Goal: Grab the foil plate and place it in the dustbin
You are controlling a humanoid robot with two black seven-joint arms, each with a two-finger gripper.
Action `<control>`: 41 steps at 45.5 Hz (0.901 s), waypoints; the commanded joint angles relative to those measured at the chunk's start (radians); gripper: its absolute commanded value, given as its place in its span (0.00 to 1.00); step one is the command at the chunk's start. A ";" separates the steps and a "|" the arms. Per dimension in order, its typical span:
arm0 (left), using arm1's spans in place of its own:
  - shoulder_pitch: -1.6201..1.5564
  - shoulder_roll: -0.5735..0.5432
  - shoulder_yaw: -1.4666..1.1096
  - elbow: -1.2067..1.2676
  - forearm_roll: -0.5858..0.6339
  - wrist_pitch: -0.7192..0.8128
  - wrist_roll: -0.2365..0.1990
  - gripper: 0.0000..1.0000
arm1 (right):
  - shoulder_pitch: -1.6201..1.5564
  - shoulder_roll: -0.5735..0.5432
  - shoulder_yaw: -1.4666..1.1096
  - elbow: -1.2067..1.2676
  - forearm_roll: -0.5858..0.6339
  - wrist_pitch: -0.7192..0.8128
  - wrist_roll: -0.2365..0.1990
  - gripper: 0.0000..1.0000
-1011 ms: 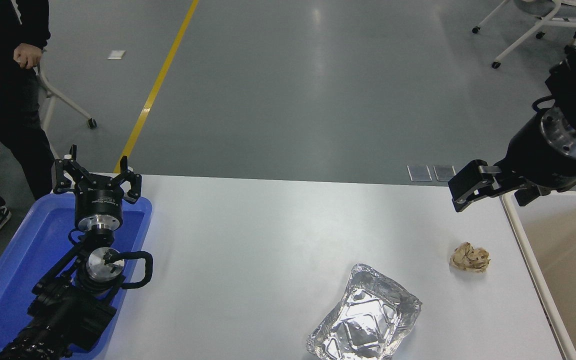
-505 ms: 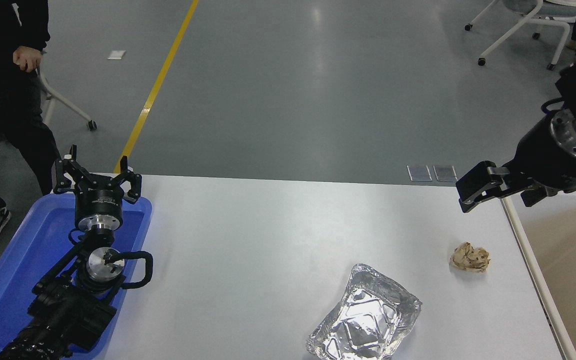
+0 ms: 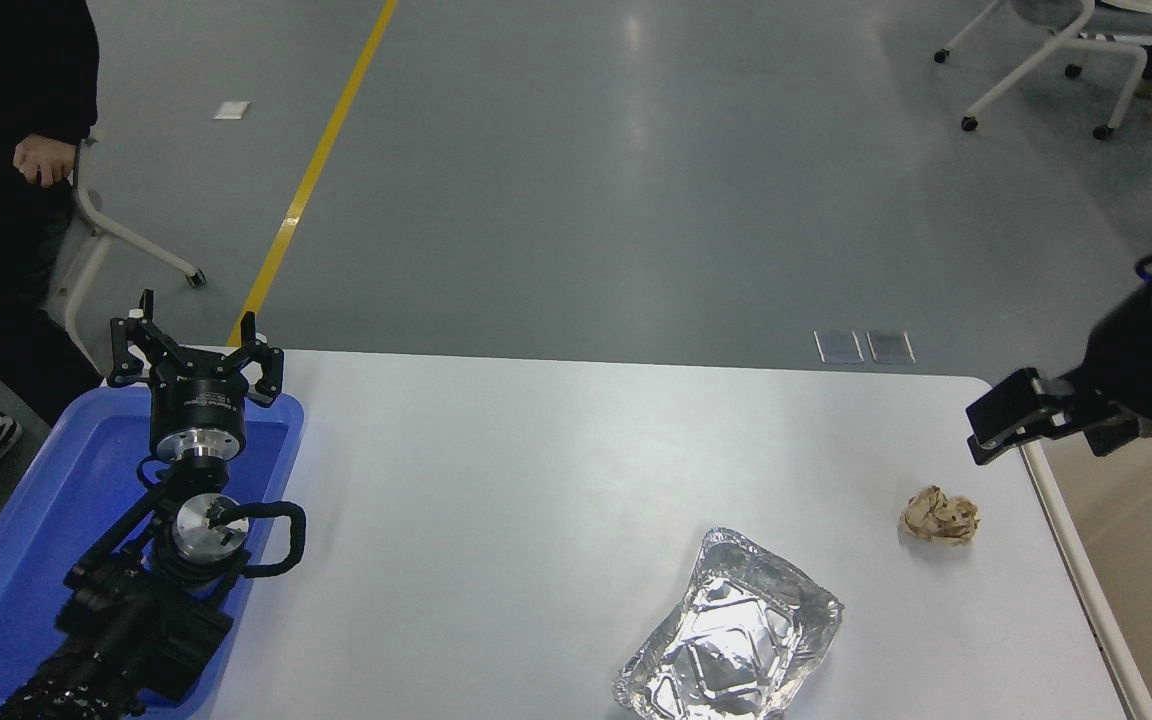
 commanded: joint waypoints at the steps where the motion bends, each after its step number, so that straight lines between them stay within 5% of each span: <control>1: 0.000 0.000 0.000 -0.001 0.000 0.000 -0.001 0.99 | -0.161 -0.070 0.100 -0.056 -0.069 -0.029 0.000 1.00; 23: 0.001 0.000 0.000 0.000 0.000 0.000 0.001 0.99 | -0.446 -0.038 0.219 -0.087 0.021 -0.188 0.008 1.00; 41: 0.000 0.000 0.000 -0.001 0.002 0.000 -0.001 0.99 | -0.523 0.096 0.229 0.031 0.277 -0.383 0.009 1.00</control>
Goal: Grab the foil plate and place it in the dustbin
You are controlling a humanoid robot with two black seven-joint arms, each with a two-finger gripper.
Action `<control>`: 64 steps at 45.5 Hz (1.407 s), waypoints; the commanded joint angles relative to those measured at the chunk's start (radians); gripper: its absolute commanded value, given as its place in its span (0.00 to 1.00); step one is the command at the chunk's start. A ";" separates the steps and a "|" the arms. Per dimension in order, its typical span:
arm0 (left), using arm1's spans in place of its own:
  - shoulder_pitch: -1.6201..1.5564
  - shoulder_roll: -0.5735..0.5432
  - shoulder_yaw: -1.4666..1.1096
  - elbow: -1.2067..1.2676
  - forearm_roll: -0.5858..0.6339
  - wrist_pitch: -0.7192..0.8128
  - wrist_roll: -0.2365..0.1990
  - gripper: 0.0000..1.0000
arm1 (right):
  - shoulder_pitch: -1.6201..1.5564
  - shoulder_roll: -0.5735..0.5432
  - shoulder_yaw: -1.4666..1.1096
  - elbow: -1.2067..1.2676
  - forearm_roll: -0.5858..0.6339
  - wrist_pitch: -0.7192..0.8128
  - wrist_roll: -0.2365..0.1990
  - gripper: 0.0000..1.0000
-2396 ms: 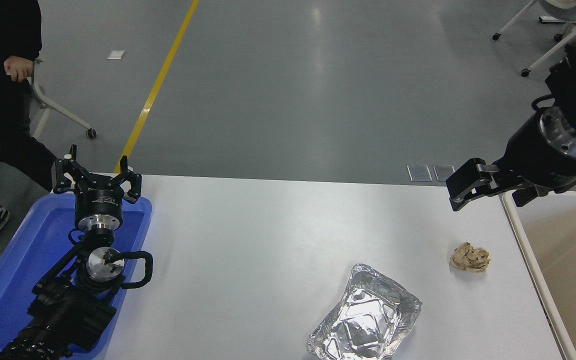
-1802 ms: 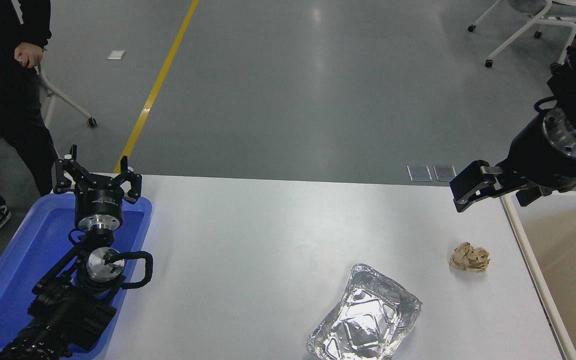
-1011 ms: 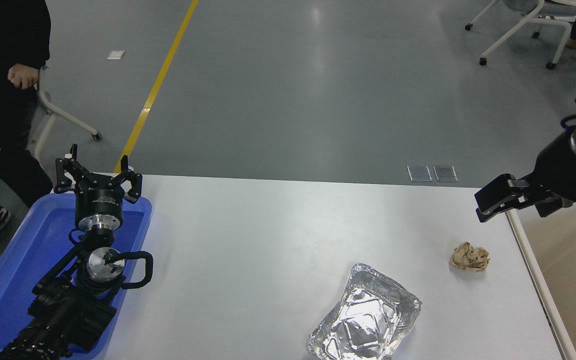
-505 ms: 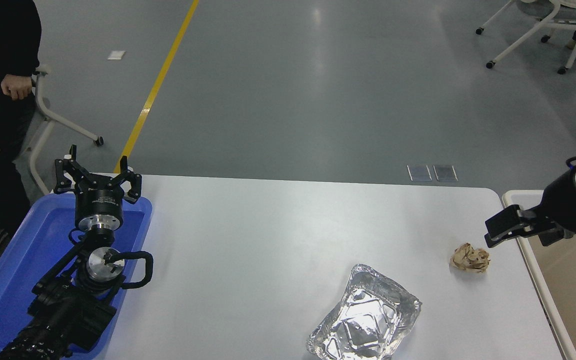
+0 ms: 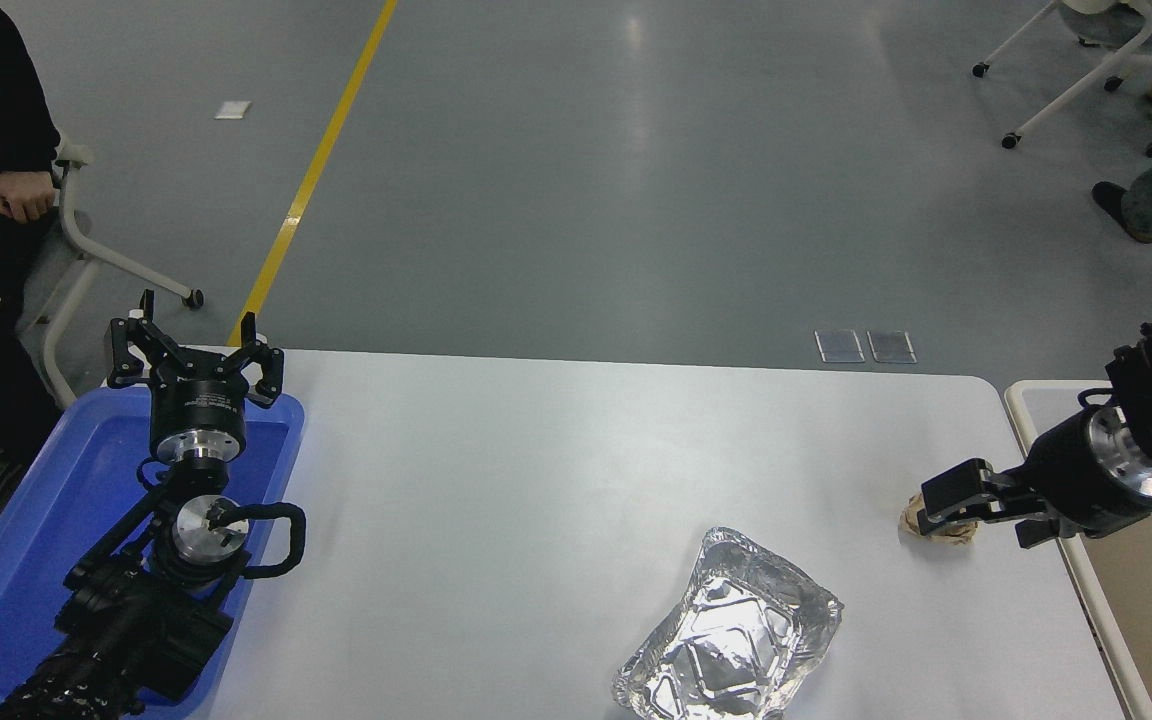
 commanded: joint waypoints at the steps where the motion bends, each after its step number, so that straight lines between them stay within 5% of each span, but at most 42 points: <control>1: 0.000 0.000 0.000 0.000 0.000 0.000 -0.001 0.99 | -0.066 0.094 0.005 0.092 0.112 -0.154 0.001 1.00; 25: -0.001 0.000 0.000 0.000 0.000 0.000 0.000 0.99 | -0.249 0.298 -0.009 0.092 0.158 -0.416 -0.001 1.00; 64: -0.001 0.000 0.000 0.000 0.000 0.000 0.000 0.99 | -0.390 0.361 0.002 -0.030 0.169 -0.540 -0.001 1.00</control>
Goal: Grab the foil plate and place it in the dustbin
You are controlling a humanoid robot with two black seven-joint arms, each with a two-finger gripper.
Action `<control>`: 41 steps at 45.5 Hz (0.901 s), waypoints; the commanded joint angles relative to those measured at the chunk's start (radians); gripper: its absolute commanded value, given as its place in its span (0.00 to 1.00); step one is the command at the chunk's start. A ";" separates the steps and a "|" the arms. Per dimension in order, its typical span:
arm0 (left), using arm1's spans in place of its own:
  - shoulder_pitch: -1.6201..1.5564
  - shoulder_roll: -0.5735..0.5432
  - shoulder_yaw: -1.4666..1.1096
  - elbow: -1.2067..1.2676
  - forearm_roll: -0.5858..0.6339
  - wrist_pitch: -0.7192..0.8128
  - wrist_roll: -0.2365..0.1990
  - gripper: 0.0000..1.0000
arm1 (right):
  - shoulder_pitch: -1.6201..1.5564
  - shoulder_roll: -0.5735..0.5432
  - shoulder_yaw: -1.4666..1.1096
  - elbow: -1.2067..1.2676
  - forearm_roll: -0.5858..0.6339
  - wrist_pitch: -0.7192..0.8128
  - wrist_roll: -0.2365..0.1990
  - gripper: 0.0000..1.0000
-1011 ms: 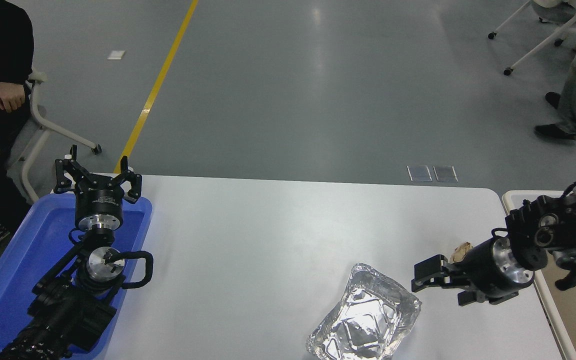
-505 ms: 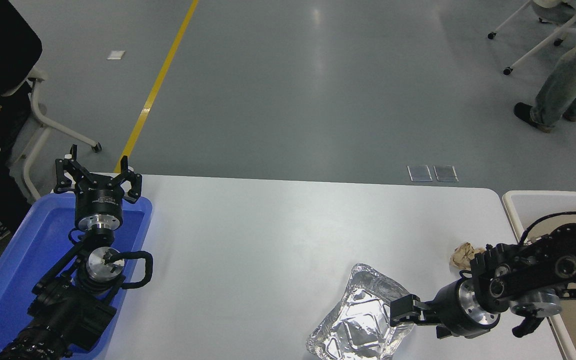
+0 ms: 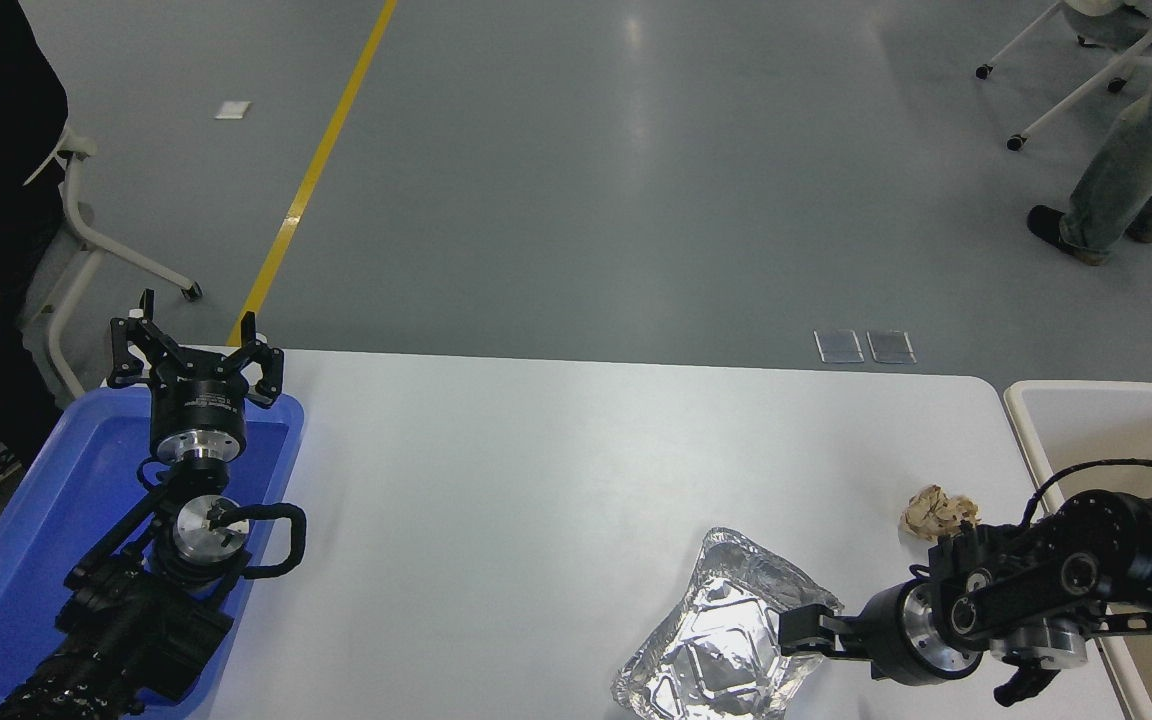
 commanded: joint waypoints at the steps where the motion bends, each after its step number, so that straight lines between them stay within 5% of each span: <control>1: 0.000 0.000 0.000 0.001 0.000 0.000 -0.001 0.99 | -0.018 0.013 0.008 -0.015 0.005 -0.016 0.000 1.00; 30: -0.001 0.000 0.000 0.001 0.000 0.000 -0.001 0.99 | -0.059 0.067 0.024 -0.002 0.071 -0.119 0.000 0.97; 41: -0.001 0.000 0.000 0.001 0.000 0.000 0.001 0.99 | -0.090 0.070 0.023 -0.002 0.068 -0.139 0.000 0.63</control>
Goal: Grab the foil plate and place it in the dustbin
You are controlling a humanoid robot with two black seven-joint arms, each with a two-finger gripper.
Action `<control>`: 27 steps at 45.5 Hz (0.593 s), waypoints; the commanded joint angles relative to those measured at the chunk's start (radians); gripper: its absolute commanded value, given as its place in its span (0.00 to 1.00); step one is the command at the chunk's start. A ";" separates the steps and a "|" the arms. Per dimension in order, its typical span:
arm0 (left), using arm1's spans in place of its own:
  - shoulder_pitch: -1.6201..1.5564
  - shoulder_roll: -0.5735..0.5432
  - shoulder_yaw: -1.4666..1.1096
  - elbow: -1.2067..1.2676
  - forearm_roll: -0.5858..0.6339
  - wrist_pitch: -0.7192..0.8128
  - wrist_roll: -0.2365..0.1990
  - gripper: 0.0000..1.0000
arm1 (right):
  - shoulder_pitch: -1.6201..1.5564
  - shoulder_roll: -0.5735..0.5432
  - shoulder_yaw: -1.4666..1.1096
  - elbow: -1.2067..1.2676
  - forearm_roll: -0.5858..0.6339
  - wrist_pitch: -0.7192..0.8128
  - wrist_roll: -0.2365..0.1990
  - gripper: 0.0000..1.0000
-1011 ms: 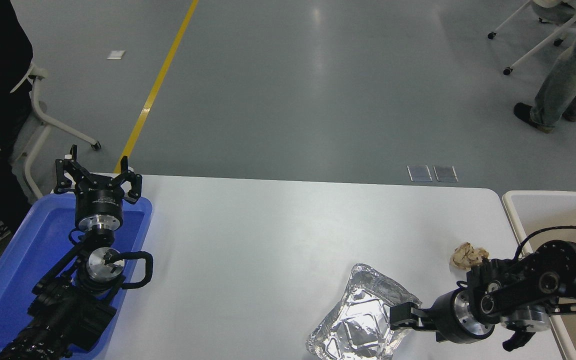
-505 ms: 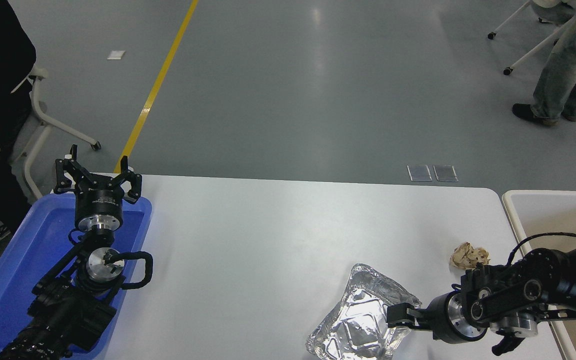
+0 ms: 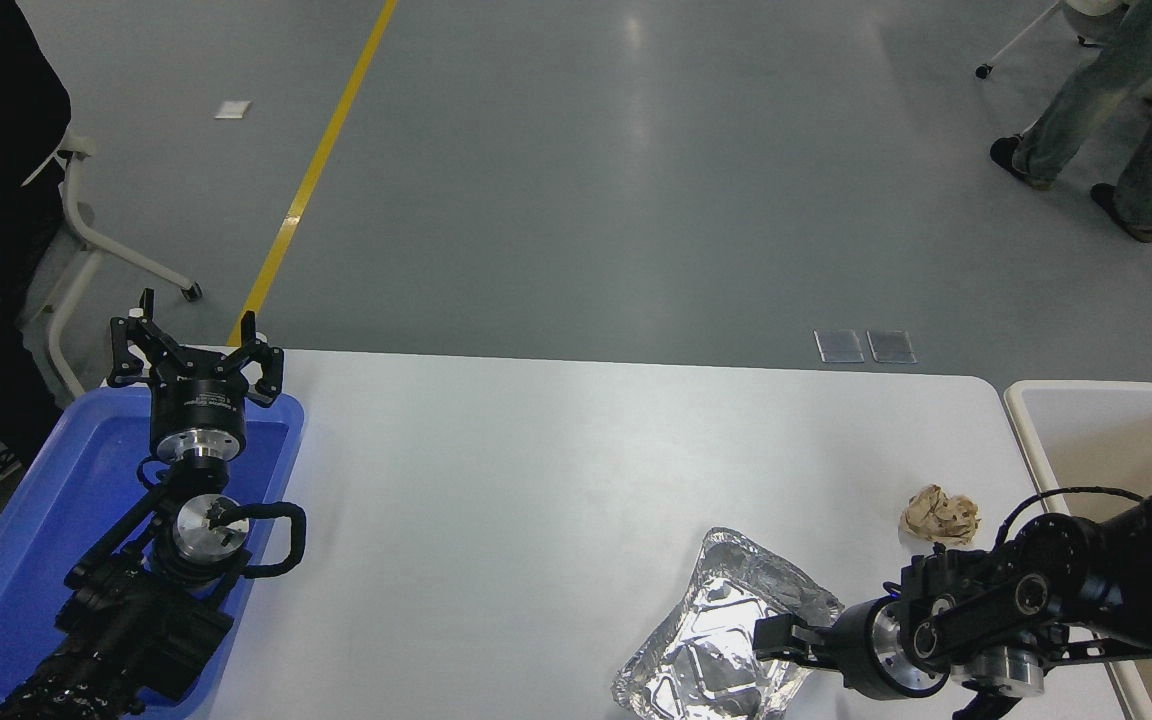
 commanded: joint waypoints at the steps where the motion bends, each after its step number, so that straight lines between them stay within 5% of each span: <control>1: 0.000 0.000 0.000 -0.001 0.000 0.000 0.000 0.99 | -0.026 0.004 0.000 0.001 0.000 -0.024 0.000 0.60; 13: 0.000 0.000 0.000 0.001 0.000 0.000 -0.001 0.99 | -0.038 0.006 -0.005 -0.004 -0.014 -0.024 0.000 0.39; 15: 0.000 0.000 0.000 -0.001 0.000 0.000 0.000 0.99 | -0.038 0.004 -0.005 -0.004 -0.015 -0.026 0.000 0.29; 18: 0.000 0.000 0.000 0.001 0.000 0.000 0.000 0.99 | -0.038 0.001 -0.005 -0.004 -0.015 -0.026 0.002 0.00; 27: 0.000 0.000 0.000 0.001 0.000 0.000 -0.001 0.99 | -0.030 0.000 -0.005 0.001 -0.017 -0.022 0.000 0.00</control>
